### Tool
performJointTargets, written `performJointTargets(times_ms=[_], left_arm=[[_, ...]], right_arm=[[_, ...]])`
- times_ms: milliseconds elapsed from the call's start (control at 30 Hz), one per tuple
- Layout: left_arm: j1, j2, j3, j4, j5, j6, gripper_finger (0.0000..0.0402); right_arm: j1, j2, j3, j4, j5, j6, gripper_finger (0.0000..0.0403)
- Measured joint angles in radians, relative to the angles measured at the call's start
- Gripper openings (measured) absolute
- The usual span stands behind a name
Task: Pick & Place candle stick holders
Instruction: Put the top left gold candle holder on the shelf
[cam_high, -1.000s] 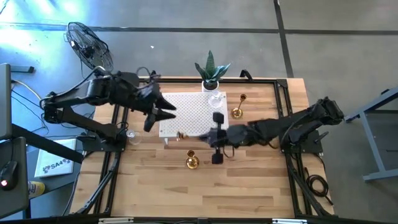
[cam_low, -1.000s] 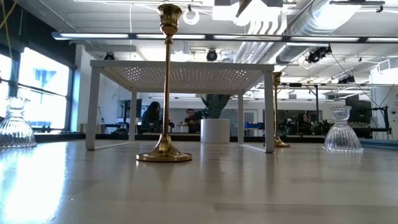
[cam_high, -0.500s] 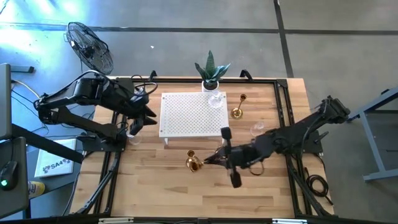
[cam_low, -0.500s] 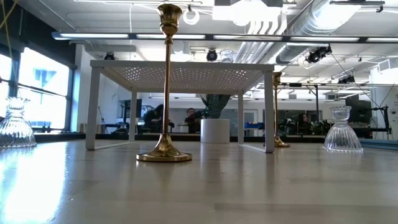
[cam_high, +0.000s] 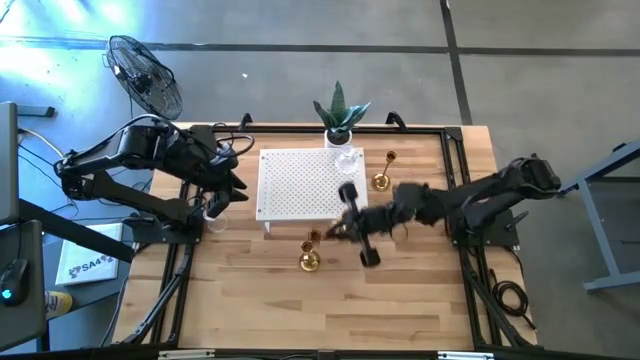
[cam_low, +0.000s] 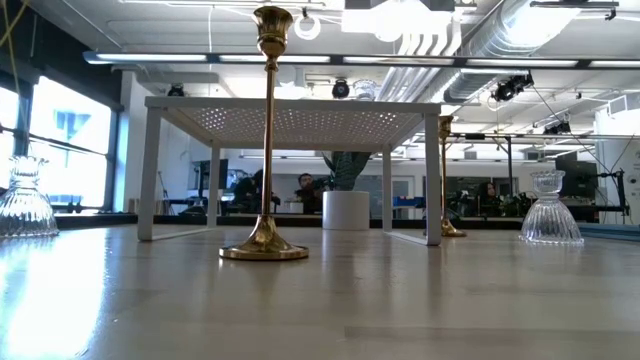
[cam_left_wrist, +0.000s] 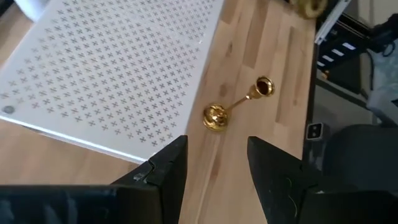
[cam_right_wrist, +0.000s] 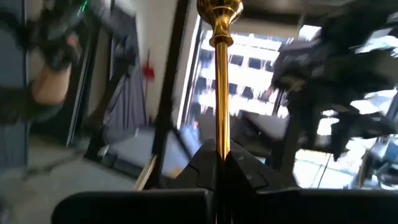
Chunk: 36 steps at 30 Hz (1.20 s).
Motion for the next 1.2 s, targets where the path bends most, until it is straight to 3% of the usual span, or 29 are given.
performJointTargets(times_ms=[100,300,567,900,1200], left_arm=[[0.0,0.0,0.0,0.002,-0.036,0.016,0.0163],[0.0,-0.003,0.0,0.003,-0.084,0.043,0.0163],[0.0,-0.003,0.0,0.003,-0.141,0.067,0.0163],[0.0,-0.002,-0.005,0.002,-0.14,0.073,0.0163],[0.0,-0.004,-0.046,-0.015,-0.156,0.074,0.0163]], right_arm=[[-0.095,0.001,-0.077,0.185,-0.12,0.056,0.0002],[-0.22,0.051,-0.153,0.414,-0.203,0.166,0.0002],[-0.251,0.17,-0.085,0.412,-0.214,0.185,0.0002],[-0.311,0.302,-0.013,0.426,-0.201,0.235,0.0002],[-0.331,0.351,0.014,0.417,-0.129,0.215,0.0002]])
